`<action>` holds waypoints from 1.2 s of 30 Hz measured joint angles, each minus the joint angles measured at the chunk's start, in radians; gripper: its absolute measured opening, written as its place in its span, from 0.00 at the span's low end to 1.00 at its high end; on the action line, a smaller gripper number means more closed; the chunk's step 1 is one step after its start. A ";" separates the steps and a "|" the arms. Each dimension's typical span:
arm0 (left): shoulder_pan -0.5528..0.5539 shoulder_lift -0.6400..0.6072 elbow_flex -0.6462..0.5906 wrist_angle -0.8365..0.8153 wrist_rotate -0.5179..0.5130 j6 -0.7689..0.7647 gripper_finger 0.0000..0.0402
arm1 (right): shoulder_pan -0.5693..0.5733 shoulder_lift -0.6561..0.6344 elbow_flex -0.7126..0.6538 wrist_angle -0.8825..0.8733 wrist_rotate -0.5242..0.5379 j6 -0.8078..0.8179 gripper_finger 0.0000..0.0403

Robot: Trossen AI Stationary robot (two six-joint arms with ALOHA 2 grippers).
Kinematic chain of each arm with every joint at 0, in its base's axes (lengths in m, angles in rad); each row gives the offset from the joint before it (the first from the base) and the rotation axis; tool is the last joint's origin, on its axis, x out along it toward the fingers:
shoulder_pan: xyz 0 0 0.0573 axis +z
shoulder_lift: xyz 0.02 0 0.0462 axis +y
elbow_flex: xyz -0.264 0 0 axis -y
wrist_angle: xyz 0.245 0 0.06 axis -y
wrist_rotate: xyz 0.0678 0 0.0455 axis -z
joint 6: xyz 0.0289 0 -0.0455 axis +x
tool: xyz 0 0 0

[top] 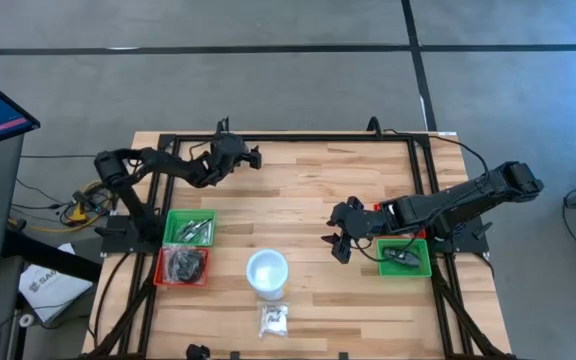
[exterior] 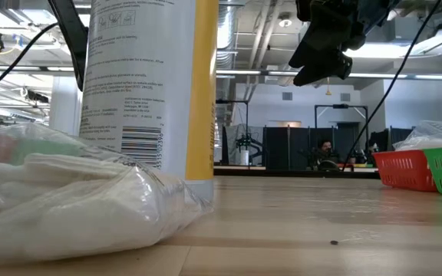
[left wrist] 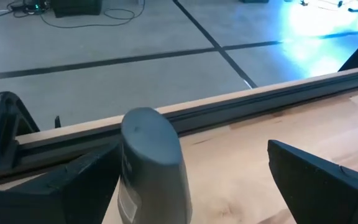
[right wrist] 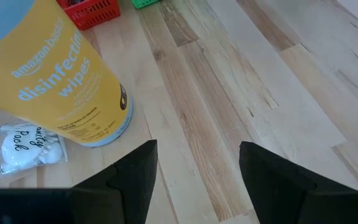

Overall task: Pick & Place Travel size toiletries
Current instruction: Put the bottom gray deodorant into the right green bin

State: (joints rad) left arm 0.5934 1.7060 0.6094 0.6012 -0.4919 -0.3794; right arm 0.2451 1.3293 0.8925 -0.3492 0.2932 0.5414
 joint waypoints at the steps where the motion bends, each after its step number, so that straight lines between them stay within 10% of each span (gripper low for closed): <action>1: 0.000 -0.001 0.000 0.001 0.000 0.000 0.96 | 0.000 0.000 0.000 0.000 0.000 0.000 0.54; 36: -0.013 -0.200 0.000 0.002 0.055 0.163 0.96 | -0.012 0.000 0.000 0.000 -0.001 0.000 0.54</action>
State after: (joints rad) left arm 0.5804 1.5059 0.6095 0.6028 -0.4365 -0.2169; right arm 0.2333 1.3296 0.8925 -0.3492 0.2923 0.5419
